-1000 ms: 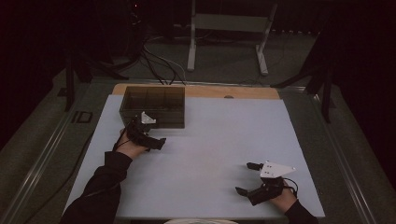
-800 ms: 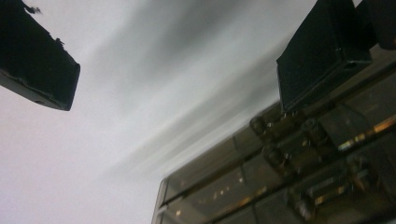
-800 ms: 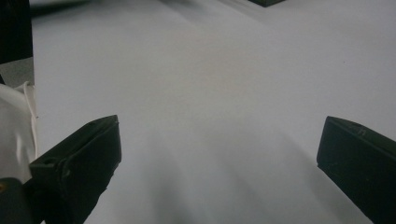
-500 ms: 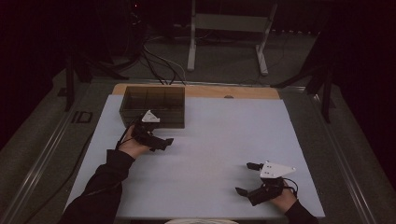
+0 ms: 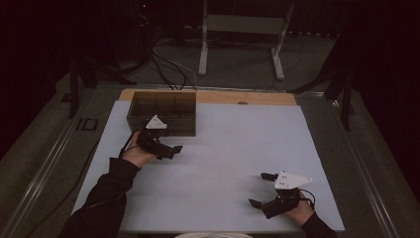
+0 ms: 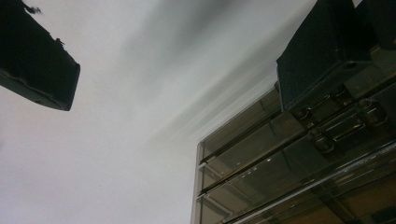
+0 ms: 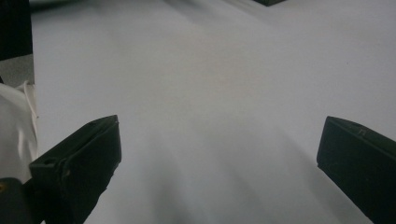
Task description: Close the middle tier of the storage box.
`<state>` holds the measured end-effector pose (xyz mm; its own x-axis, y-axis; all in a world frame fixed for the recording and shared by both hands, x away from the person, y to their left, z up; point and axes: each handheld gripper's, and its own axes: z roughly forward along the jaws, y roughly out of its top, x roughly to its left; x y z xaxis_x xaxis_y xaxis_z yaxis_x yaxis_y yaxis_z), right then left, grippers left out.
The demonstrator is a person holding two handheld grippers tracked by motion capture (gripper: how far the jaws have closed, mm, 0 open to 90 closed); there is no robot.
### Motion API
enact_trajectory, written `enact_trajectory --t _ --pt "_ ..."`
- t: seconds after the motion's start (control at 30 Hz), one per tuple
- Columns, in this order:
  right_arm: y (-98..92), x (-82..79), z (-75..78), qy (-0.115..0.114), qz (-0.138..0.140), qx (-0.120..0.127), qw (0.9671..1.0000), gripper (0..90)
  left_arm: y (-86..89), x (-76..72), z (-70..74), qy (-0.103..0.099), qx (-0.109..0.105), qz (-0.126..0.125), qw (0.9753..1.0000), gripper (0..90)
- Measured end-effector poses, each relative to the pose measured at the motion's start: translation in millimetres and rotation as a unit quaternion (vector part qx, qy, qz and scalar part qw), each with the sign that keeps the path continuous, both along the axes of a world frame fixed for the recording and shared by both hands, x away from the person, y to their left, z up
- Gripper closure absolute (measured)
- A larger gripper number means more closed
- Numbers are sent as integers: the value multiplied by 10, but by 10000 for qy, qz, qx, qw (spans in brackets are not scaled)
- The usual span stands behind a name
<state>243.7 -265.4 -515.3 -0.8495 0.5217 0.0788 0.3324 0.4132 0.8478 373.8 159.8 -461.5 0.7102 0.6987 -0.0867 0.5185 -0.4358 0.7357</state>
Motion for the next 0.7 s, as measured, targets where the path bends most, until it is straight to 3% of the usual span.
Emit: enact_trajectory --t 0.1,0.4,0.7 --pt "-3 5 4 28 -28 49 10000 0 10 -15 17 81 -44 -8 10000 8" --pt "-4 7 3 28 -10 42 10000 0 105 -136 82 2 -175 -75 9998 8" --pt "3 3 7 12 2 41 10000 0 307 -338 82 -118 -232 154 9995 8"
